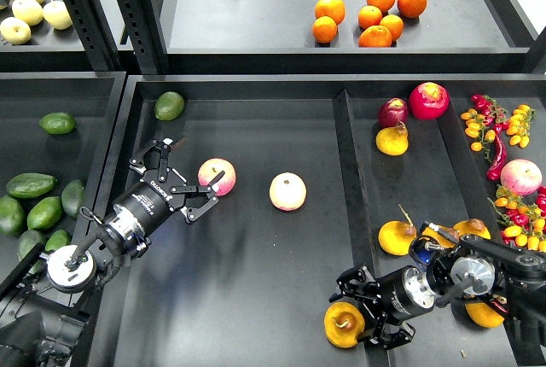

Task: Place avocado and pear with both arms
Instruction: 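Close the right gripper around the yellow pear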

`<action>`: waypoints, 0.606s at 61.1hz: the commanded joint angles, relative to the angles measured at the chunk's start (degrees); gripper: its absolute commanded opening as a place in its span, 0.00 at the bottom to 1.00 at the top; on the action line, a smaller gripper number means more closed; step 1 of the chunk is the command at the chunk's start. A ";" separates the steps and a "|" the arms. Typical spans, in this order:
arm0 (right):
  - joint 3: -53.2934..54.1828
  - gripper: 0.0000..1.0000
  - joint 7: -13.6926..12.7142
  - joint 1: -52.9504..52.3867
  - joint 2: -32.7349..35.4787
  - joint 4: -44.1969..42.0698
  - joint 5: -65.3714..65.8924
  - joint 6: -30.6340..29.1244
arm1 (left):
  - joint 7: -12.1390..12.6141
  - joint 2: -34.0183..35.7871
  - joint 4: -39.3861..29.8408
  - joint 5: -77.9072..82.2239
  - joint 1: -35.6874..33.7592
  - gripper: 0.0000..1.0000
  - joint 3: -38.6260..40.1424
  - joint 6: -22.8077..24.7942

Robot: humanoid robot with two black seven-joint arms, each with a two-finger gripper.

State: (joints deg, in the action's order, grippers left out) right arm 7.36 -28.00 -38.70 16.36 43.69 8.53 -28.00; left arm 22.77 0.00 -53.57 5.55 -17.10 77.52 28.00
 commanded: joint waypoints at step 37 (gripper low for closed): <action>13.47 0.02 0.00 -1.55 8.77 5.00 1.22 0.00 | 0.09 0.00 -0.21 -0.01 0.92 0.99 0.00 0.00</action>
State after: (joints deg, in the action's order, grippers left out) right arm 20.50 -28.00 -39.27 24.45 48.57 10.83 -27.99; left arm 22.77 0.00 -53.80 5.53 -16.17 77.51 28.00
